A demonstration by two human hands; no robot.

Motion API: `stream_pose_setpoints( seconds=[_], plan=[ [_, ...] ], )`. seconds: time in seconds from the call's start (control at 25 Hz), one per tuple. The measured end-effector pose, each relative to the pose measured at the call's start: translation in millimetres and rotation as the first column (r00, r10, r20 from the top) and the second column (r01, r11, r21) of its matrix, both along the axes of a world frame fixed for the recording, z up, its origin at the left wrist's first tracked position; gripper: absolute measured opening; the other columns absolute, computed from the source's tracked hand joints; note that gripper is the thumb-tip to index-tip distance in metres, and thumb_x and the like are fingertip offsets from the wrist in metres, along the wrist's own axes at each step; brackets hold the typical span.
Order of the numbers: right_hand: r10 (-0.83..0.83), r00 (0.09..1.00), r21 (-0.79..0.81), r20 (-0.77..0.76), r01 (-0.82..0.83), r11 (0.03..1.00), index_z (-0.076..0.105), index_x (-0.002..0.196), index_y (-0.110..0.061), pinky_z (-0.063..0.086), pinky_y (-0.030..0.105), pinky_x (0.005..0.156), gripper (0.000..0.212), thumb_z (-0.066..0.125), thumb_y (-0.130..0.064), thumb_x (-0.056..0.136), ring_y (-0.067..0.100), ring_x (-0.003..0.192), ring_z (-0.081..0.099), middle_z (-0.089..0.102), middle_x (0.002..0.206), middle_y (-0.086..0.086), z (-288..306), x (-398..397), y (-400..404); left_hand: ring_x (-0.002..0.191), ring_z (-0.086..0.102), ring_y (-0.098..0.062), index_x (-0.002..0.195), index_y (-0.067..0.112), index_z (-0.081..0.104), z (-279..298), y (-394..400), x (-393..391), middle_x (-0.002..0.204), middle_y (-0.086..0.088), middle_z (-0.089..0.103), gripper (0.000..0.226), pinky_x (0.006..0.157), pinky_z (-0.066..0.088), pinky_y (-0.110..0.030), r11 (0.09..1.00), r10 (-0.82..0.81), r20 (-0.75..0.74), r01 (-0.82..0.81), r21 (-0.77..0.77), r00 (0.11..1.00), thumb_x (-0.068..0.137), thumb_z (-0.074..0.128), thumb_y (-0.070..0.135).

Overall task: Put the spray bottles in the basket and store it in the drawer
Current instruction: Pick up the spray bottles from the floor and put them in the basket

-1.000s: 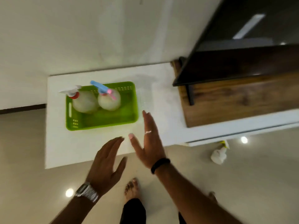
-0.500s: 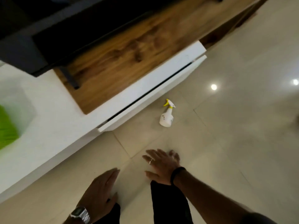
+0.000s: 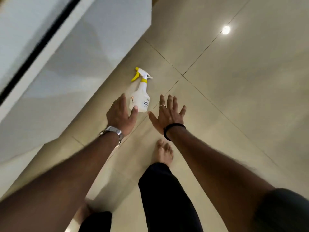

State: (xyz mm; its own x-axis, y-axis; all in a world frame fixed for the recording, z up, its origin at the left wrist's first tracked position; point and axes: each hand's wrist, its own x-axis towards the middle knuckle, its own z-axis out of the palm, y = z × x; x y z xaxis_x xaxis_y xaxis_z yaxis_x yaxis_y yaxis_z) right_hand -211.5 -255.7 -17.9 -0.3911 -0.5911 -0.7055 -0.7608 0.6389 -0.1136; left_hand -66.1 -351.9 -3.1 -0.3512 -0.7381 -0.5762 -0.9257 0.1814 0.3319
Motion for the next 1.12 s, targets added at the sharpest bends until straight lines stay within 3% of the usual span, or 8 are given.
stream_pose_setpoints(
  seconds=[0.12, 0.24, 0.32, 0.4, 0.48, 0.52, 0.76, 1.12],
  plan=[
    [-0.107, 0.991, 0.011, 0.08, 0.107, 0.994, 0.001, 0.16, -0.017, 0.003, 0.056, 0.123, 0.084, 0.024, -0.066, 0.096, 0.029, 0.156, -0.003, 0.005, 0.168, 0.014, -47.5, -7.2, -11.9, 0.144, 0.036, -0.033, 0.157, 0.01, 0.018, -48.1, -13.1, -30.6, 0.16, -0.012, 0.035, 0.072, 0.113, 0.034, -0.047, 0.998, -0.021, -0.011, 0.022, 0.052, 1.0, 0.1, 0.043, 0.045],
    [-0.3, 0.919, -0.038, 0.257, 0.319, 0.947, 0.006, 0.161, -0.015, 0.014, 0.047, 0.124, 0.08, 0.026, -0.062, 0.099, 0.028, 0.155, 0.009, 0.012, 0.167, 0.014, -87.3, -2.9, -31.0, 0.137, 0.043, -0.037, 0.154, 0.011, 0.021, -92.7, -27.5, -39.9, 0.153, -0.015, 0.043, 0.071, 0.108, 0.04, -0.05, 0.991, 0.064, 0.065, -0.072, 0.117, 0.996, 0.099, 0.044, 0.049],
    [-0.398, 0.822, -0.04, 0.408, 0.452, 0.891, 0.007, 0.161, -0.017, 0.023, 0.043, 0.12, 0.075, 0.028, -0.057, 0.1, 0.027, 0.153, 0.02, 0.017, 0.167, 0.011, -99.4, 8.7, -42.5, 0.13, 0.049, -0.038, 0.149, 0.011, 0.028, -112.1, -30.7, -38.4, 0.144, -0.016, 0.05, 0.068, 0.102, 0.044, -0.049, 0.961, 0.174, 0.088, -0.188, 0.202, 0.981, 0.098, 0.041, 0.054],
    [-0.496, 0.666, 0.041, 0.557, 0.575, 0.817, 0.006, 0.161, -0.021, 0.032, 0.04, 0.114, 0.072, 0.032, -0.05, 0.101, 0.027, 0.148, 0.032, 0.021, 0.166, 0.007, -98.5, 21.5, -47.1, 0.115, 0.058, -0.035, 0.14, 0.014, 0.036, -118.6, -24.6, -32.9, 0.12, -0.007, 0.063, 0.058, 0.086, 0.045, -0.037, 0.919, 0.273, 0.064, -0.28, 0.279, 0.96, 0.1, 0.036, 0.056],
    [-0.6, 0.516, 0.147, 0.612, 0.671, 0.727, 0.006, 0.161, -0.019, 0.038, 0.038, 0.111, 0.074, 0.04, -0.044, 0.099, 0.027, 0.142, 0.041, 0.027, 0.164, 0.008, -90.9, 28.4, -40.8, 0.102, 0.061, -0.029, 0.135, 0.017, 0.042, -113.1, -11.5, -26.1, 0.1, 0.005, 0.06, 0.05, 0.077, 0.039, -0.032, 0.91, 0.282, 0.049, -0.284, 0.303, 0.958, 0.102, 0.034, 0.054],
    [-0.638, 0.473, 0.178, 0.608, 0.701, 0.69, 0.009, 0.161, -0.017, 0.039, 0.037, 0.111, 0.075, 0.043, -0.043, 0.098, 0.027, 0.141, 0.043, 0.03, 0.162, 0.009, -84.0, 29.7, -33.8, 0.098, 0.059, -0.026, 0.137, 0.018, 0.043, -105.3, -3.3, -23.0, 0.101, 0.008, 0.057, 0.05, 0.077, 0.038, -0.031, 0.916, 0.256, 0.049, -0.258, 0.308, 0.965, 0.103, 0.033, 0.052],
    [-0.719, 0.414, 0.201, 0.558, 0.774, 0.601, 0.032, 0.153, -0.012, 0.042, 0.044, 0.11, 0.066, 0.049, -0.041, 0.096, 0.031, 0.132, 0.051, 0.051, 0.147, 0.014, -6.5, 31.7, 15.0, 0.1, 0.064, -0.037, 0.133, 0.013, 0.042, -26.7, 44.9, -9.5, 0.116, -0.012, 0.066, 0.048, 0.073, 0.046, -0.036, 0.954, 0.028, -0.018, -0.021, 0.301, 0.999, 0.104, 0.03, 0.049],
    [-0.736, 0.498, 0.101, 0.46, 0.794, 0.6, 0.055, 0.132, -0.011, 0.048, 0.037, 0.091, 0.056, 0.043, -0.054, 0.097, 0.031, 0.111, 0.061, 0.065, 0.123, 0.011, 166.8, 26.5, 34.7, 0.106, 0.066, -0.028, 0.138, 0.02, 0.042, 150.8, 47.2, -10.3, 0.123, -0.006, 0.068, 0.067, 0.077, 0.046, -0.031, 0.937, -0.034, -0.054, 0.05, 0.345, 0.998, 0.091, 0.05, 0.066]
  ],
)
